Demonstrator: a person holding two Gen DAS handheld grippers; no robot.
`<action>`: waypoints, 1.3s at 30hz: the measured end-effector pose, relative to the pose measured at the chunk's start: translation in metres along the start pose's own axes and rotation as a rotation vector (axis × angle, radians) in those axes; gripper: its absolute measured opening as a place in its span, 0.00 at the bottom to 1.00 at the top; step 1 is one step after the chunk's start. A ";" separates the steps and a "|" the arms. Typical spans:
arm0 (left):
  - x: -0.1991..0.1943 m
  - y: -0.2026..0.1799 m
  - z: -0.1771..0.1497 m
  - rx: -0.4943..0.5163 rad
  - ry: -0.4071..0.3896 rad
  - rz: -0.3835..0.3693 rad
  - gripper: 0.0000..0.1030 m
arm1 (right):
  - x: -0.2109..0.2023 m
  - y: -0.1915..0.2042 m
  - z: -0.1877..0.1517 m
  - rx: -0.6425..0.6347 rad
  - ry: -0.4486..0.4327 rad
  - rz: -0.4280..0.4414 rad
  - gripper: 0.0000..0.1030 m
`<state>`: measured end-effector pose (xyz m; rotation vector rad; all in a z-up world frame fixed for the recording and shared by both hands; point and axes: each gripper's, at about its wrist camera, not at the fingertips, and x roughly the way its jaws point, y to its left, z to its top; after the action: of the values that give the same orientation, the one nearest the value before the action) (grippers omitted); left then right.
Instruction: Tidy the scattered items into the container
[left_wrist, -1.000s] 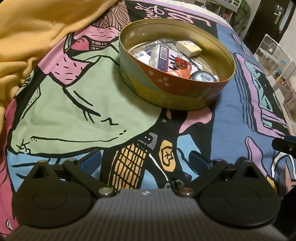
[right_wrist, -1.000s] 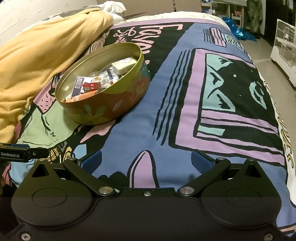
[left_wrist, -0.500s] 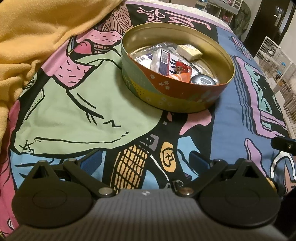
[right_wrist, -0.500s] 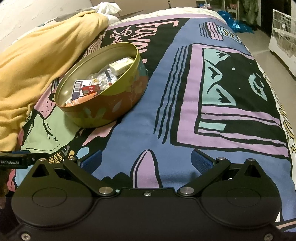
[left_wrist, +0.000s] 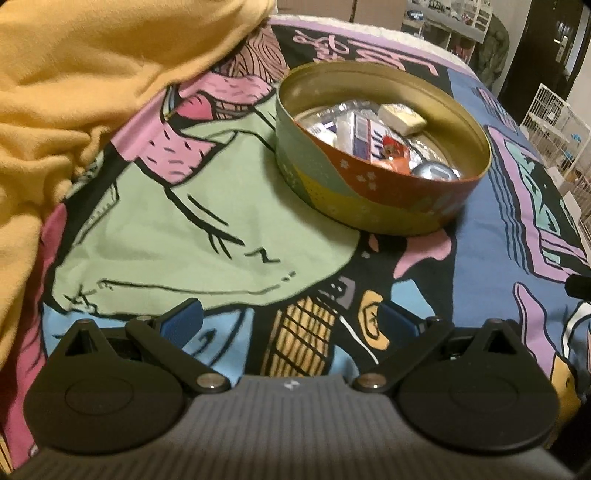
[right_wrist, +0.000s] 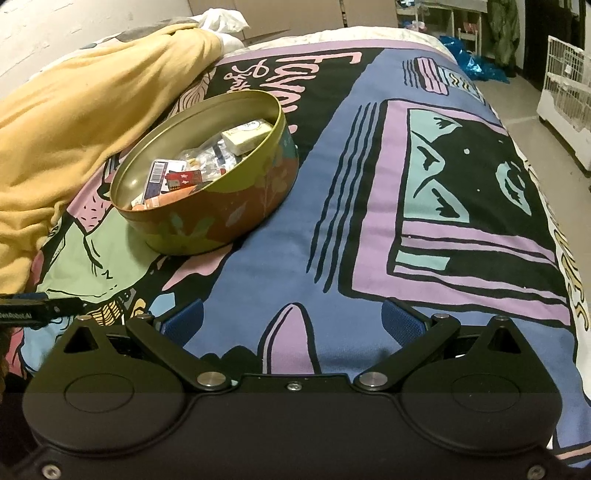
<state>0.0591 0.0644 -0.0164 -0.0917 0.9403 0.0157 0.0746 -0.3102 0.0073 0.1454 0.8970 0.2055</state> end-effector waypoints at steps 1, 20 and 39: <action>-0.002 0.002 0.001 0.003 -0.014 0.005 1.00 | 0.000 0.001 0.000 -0.003 -0.001 -0.004 1.00; -0.030 0.012 -0.001 0.000 -0.084 -0.005 1.00 | -0.002 0.023 -0.009 -0.030 0.005 0.019 1.00; 0.008 -0.012 0.002 0.043 -0.038 0.007 1.00 | 0.026 0.018 -0.007 0.016 0.084 0.025 1.00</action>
<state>0.0664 0.0523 -0.0207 -0.0480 0.9028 0.0032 0.0827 -0.2863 -0.0125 0.1638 0.9806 0.2288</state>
